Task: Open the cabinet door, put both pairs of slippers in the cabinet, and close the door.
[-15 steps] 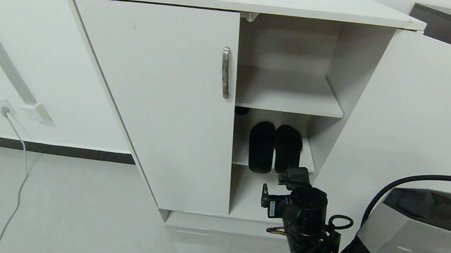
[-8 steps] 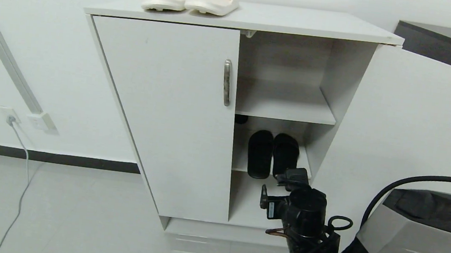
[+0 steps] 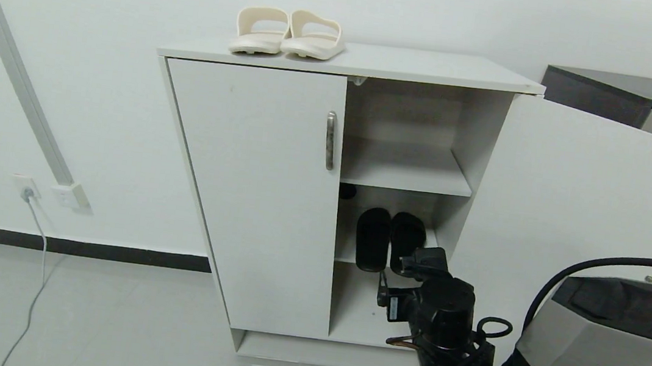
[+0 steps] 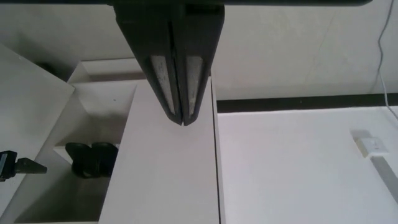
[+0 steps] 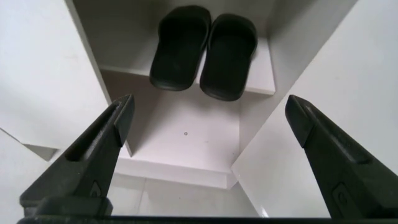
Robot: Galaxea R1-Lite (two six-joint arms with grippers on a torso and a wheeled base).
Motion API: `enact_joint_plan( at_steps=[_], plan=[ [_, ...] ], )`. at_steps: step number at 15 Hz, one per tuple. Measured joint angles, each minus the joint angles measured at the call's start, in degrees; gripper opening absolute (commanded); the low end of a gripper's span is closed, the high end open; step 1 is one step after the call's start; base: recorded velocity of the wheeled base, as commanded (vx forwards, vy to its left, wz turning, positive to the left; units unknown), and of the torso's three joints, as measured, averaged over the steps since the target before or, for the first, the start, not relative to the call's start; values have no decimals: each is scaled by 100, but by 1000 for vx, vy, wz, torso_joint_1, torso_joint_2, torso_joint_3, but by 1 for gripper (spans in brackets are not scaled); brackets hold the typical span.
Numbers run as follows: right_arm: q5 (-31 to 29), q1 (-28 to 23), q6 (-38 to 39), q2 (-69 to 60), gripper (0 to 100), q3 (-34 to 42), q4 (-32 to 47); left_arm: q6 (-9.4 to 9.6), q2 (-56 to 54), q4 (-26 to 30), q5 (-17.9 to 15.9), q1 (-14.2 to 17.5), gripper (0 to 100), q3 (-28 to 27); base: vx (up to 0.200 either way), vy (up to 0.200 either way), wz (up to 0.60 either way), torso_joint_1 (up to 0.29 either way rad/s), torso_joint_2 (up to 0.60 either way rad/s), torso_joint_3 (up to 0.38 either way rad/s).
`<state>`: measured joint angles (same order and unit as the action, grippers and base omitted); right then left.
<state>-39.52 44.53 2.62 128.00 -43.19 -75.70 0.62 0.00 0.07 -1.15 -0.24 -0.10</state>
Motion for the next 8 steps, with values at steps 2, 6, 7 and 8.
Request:
enact_joint_plan(
  at_steps=[2,6,7,8],
  plan=[
    [4,-11,2,2,100,69,-55,0,0,2,0,0,0,0,0,0,0,0,0,0],
    [26,-35,-5,2,100,122,-173,2,0,0,-7,0,0,0,0,0,0,0,0,0],
    [28,-35,-5,2,100,129,-176,6,0,0,-7,0,0,0,0,200,0,-2,2,12],
    [50,-35,-5,2,100,140,-176,6,0,0,-9,0,0,0,0,200,0,7,7,2]
  ],
)
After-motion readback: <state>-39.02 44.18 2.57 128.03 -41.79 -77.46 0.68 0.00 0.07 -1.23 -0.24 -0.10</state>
